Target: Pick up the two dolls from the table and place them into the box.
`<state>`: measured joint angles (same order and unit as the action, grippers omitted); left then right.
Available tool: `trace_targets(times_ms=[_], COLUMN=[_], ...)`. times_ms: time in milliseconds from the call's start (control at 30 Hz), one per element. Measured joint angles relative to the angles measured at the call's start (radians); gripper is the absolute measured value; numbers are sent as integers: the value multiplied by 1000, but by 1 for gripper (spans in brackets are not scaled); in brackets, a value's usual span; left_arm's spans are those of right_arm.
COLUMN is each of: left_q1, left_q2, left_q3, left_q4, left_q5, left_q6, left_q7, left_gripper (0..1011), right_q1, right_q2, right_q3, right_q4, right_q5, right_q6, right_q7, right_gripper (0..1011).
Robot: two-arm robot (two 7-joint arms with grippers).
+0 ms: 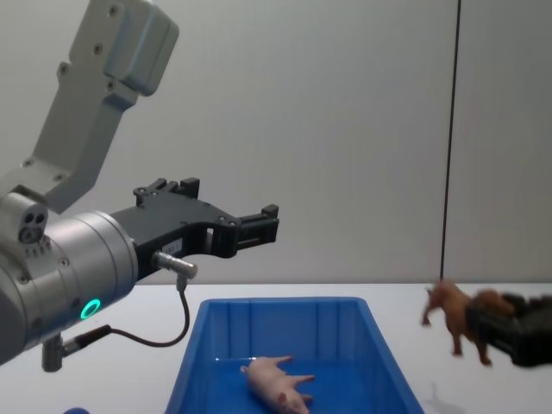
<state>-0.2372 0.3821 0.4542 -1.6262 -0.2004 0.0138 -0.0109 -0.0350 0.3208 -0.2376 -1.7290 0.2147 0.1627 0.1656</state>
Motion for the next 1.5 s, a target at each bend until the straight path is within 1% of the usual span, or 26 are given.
trace_targets(times_ms=[100, 133, 300, 500, 633, 733, 767, 800, 833, 867, 900, 967, 1000, 1100, 1133, 1167, 1200, 1233, 1267, 1300, 1333, 1367, 1467, 1500], left_q1=[0, 0, 0, 0, 0, 0, 0, 0, 0, 0, 0, 0, 0, 0, 0, 0, 0, 0, 0, 0, 0, 0, 0, 0], left_q2=[0, 0, 0, 0, 0, 0, 0, 0, 0, 0, 0, 0, 0, 0, 0, 0, 0, 0, 0, 0, 0, 0, 0, 0], left_q3=[0, 0, 0, 0, 0, 0, 0, 0, 0, 0, 0, 0, 0, 0, 0, 0, 0, 0, 0, 0, 0, 0, 0, 0], left_q4=[0, 0, 0, 0, 0, 0, 0, 0, 0, 0, 0, 0, 0, 0, 0, 0, 0, 0, 0, 0, 0, 0, 0, 0], left_q5=[0, 0, 0, 0, 0, 0, 0, 0, 0, 0, 0, 0, 0, 0, 0, 0, 0, 0, 0, 0, 0, 0, 0, 0], left_q6=[0, 0, 0, 0, 0, 0, 0, 0, 0, 0, 0, 0, 0, 0, 0, 0, 0, 0, 0, 0, 0, 0, 0, 0], left_q7=[0, 0, 0, 0, 0, 0, 0, 0, 0, 0, 0, 0, 0, 0, 0, 0, 0, 0, 0, 0, 0, 0, 0, 0], left_gripper=[1002, 1002, 1002, 1002, 1001, 1002, 1002, 1002, 1002, 1002, 1001, 1002, 1002, 1002, 1002, 1002, 1002, 1001, 1002, 1002, 1002, 1002, 1001, 1002], right_q1=[16, 25, 55, 110, 133, 155, 165, 169, 177, 180, 184, 189, 193, 198, 198, 198, 198, 198, 195, 195, 191, 189, 176, 168], right_q2=[-6, -10, -27, -63, -80, -95, -103, -106, -112, -114, -117, -121, -124, -129, -129, -130, -130, -130, -129, -129, -127, -126, -119, -115], right_q3=[-3, -5, -12, -30, -38, -45, -48, -49, -52, -53, -54, -57, -58, -60, -61, -61, -61, -61, -61, -61, -60, -59, -55, -52], right_q4=[-3, -3, 5, 44, 66, 89, 102, 107, 118, 122, 127, 134, 140, 149, 150, 150, 151, 150, 150, 150, 146, 143, 130, 122], right_q5=[-10, -14, -19, -19, -16, -13, -11, -10, -8, -7, -7, -7, -7, -7, -7, -7, -7, -7, -7, -7, -7, -7, -7, -6], right_q6=[-18, -29, -54, -83, -87, -88, -85, -84, -78, -76, -72, -64, -56, -38, -34, -28, -19, -15, -5, -5, 2, 6, 22, 29], right_q7=[23, 40, 88, 169, 200, 224, 232, 236, 242, 244, 246, 247, 246, 235, 232, 226, 216, 211, 197, 197, 183, 176, 143, 123], right_gripper=[384, 384, 384, 384, 386, 446, 515, 533, 586, 586, 630, 673, 729, 782, 843, 858, 908, 929, 942, 951, 988, 1001, 1001, 1001])
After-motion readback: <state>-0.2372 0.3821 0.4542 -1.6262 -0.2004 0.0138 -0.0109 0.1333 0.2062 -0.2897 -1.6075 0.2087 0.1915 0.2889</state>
